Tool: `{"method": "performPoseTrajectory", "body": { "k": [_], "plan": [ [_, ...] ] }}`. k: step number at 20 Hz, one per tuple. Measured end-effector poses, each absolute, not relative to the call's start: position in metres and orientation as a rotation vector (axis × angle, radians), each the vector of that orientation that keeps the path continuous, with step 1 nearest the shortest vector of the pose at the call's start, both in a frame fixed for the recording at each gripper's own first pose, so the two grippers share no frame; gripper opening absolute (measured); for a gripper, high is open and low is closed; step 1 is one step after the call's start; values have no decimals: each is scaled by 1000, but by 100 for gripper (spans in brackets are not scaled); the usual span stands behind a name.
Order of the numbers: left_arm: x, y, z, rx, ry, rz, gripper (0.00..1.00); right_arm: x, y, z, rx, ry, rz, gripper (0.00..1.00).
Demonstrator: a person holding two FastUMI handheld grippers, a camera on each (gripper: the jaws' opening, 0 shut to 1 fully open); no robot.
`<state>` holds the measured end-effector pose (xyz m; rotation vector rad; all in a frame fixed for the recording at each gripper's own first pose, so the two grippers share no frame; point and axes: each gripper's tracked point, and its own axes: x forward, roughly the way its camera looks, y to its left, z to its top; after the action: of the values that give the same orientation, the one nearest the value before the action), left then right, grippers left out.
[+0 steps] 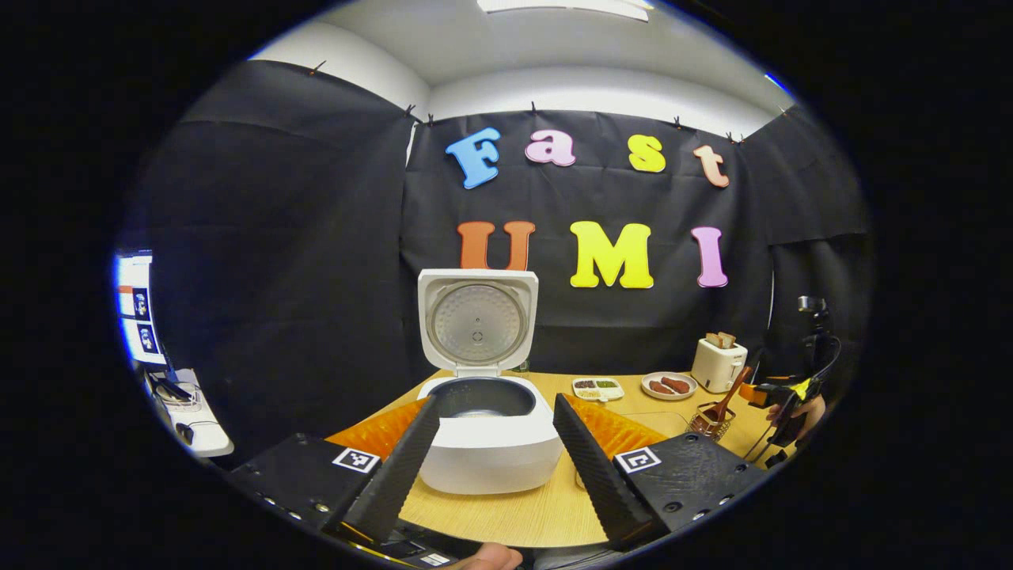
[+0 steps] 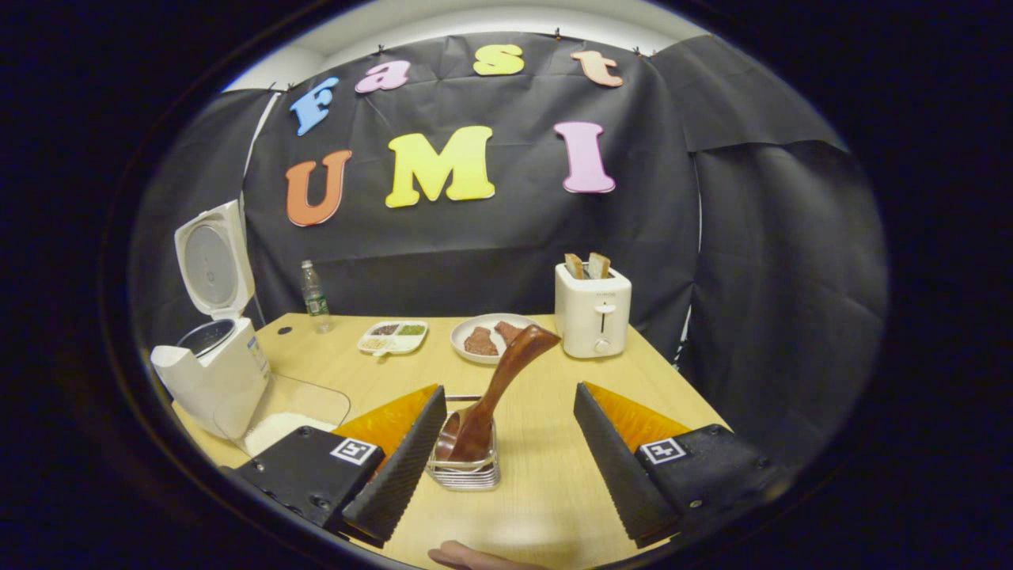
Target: Close the left gripper, press the button to open the rice cooker; take a wooden spoon from the chopstick holder with the right hand, scoop a spoonful of rice and pour it into the rice cooker, then put the wooden spoon back into the chopstick holder.
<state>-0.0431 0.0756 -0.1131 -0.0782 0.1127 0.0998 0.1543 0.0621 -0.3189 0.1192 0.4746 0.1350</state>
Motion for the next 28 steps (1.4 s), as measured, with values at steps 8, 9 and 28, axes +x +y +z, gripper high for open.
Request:
{"method": "performPoseTrajectory", "body": {
  "k": [8, 9, 28],
  "plan": [
    [-105, 60, -129, -117, 87, 58, 93, 199, 86, -357, 291, 553, 100, 94],
    [-107, 57, -130, -111, 83, 57, 93, 201, 89, -360, 326, 553, 92, 92],
    [-121, 77, -135, -81, 66, 109, 94, 180, 84, -256, 261, 311, 79, 17]
  ]
}}
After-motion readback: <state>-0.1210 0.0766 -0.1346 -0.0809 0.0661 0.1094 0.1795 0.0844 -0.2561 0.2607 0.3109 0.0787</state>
